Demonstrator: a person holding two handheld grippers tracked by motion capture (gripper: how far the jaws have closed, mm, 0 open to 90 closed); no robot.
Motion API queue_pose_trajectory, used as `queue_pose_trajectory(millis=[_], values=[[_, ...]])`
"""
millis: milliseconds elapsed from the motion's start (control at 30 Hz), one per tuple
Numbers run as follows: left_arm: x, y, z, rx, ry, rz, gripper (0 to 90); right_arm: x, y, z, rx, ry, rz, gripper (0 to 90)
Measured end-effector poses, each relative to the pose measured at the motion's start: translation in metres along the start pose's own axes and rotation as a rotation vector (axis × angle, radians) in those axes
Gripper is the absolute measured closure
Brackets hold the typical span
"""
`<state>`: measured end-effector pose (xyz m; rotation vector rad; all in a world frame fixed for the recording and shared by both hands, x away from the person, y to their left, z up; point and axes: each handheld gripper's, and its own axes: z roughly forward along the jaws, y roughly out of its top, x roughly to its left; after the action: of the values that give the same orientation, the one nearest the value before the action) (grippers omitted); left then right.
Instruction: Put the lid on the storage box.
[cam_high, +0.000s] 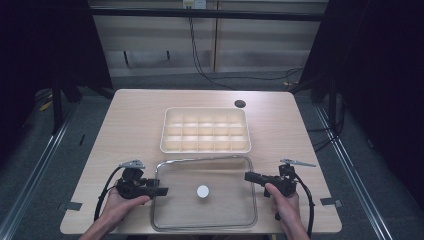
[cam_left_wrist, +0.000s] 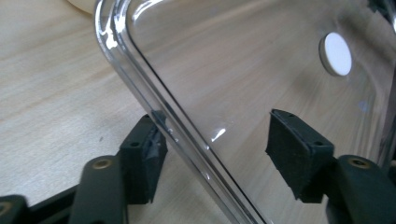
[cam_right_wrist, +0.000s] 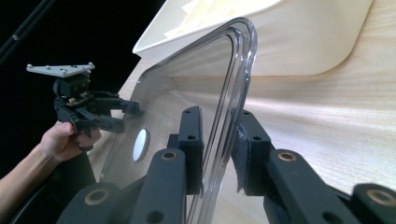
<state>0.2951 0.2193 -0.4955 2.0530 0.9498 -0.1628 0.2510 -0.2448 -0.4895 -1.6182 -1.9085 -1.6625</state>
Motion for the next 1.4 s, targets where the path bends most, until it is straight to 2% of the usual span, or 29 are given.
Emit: queue_pose_trajectory(millis=[33,167,200,333,500,633,833,933,1033,1233,1400], values=[[0.0,0.0,-0.002,-0.012,-0.002,0.001,44.8,0.0,0.0,0.0,0.003,-0.011,-0.004,75.2],[0.0,0.001,-0.009,-0.049,-0.006,0.002,49.3,0.001,0.001,0.0,0.005,-0.021,-0.008,75.0],[0.0,0.001,-0.01,-0.048,0.001,0.009,49.5,0.002,0.002,0.0,0.007,-0.029,-0.017,74.8],[0.001,0.002,-0.013,-0.066,0.005,-0.009,50.5,0.01,0.003,0.0,-0.001,-0.036,-0.037,74.7],[-0.002,0.004,-0.016,-0.082,0.02,0.002,52.4,0.01,0.004,0.003,0.009,-0.071,-0.047,73.0],[-0.004,0.007,-0.019,-0.104,0.014,0.009,55.2,0.012,0.004,0.003,0.011,-0.099,-0.062,72.0],[-0.004,0.008,-0.023,-0.117,0.015,-0.002,57.2,0.016,0.006,0.003,-0.005,-0.111,-0.073,71.5],[-0.004,0.011,-0.027,-0.119,0.025,0.017,58.1,0.018,0.007,0.004,-0.013,-0.116,-0.082,71.5],[-0.005,0.013,-0.028,-0.133,0.022,0.014,59.6,0.02,0.009,0.003,-0.017,-0.114,-0.081,71.6],[-0.014,0.018,-0.033,-0.135,0.058,0.067,59.8,0.026,0.009,-0.001,-0.024,-0.134,-0.104,70.9],[-0.015,0.019,-0.037,-0.149,0.056,0.065,61.8,0.029,0.011,-0.002,-0.042,-0.141,-0.108,71.1]])
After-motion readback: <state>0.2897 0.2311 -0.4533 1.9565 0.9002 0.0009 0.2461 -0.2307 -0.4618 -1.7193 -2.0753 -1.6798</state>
